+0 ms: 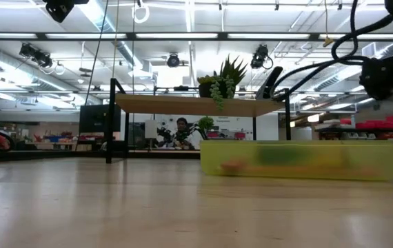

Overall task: Pack school essentials
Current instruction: Put the pink pen into the yellow supply box

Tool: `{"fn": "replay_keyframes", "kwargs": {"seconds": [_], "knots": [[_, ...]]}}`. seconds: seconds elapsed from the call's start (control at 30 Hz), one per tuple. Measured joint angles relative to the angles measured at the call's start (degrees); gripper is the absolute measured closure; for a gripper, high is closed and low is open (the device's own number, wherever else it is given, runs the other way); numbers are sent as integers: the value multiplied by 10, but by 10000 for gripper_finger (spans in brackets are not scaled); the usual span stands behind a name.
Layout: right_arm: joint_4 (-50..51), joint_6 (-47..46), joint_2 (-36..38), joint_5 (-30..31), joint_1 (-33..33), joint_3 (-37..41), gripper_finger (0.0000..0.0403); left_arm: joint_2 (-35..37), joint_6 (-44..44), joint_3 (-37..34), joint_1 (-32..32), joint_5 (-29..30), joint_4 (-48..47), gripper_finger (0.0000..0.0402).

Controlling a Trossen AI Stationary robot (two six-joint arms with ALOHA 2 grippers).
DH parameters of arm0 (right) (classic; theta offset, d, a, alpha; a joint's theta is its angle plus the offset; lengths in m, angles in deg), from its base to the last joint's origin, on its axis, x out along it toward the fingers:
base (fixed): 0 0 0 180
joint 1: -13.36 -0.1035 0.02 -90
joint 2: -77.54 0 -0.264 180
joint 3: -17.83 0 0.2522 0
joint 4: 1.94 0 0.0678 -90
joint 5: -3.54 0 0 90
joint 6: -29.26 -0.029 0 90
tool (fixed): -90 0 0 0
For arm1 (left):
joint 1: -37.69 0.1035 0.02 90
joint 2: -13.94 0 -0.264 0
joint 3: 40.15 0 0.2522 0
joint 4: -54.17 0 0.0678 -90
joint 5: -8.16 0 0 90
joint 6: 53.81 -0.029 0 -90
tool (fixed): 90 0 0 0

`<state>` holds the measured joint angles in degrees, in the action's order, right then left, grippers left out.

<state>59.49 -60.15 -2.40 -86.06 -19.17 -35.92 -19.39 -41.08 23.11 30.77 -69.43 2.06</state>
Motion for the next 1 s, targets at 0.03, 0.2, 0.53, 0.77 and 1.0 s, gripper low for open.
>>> {"fn": "replay_keyframes", "kwargs": {"seconds": [0.03, 0.2, 0.53, 0.77, 1.0], "knots": [[11, 9, 0, 0, 3, -5, 332, 0, 0, 0, 0, 0, 0, 328], [55, 57, 0, 3, 18, -36, 331, 0, -1, 0, 0, 0, 1, 327], [96, 152, 1, 45, 69, -84, 330, 0, 4, 0, 0, 0, 4, 325], [114, 200, 1, 72, 97, -119, 329, 0, 4, 0, 0, 0, 4, 323], [62, 280, 1, 128, 120, -166, 329, 0, 2, 0, 0, 0, 4, 320]]}}
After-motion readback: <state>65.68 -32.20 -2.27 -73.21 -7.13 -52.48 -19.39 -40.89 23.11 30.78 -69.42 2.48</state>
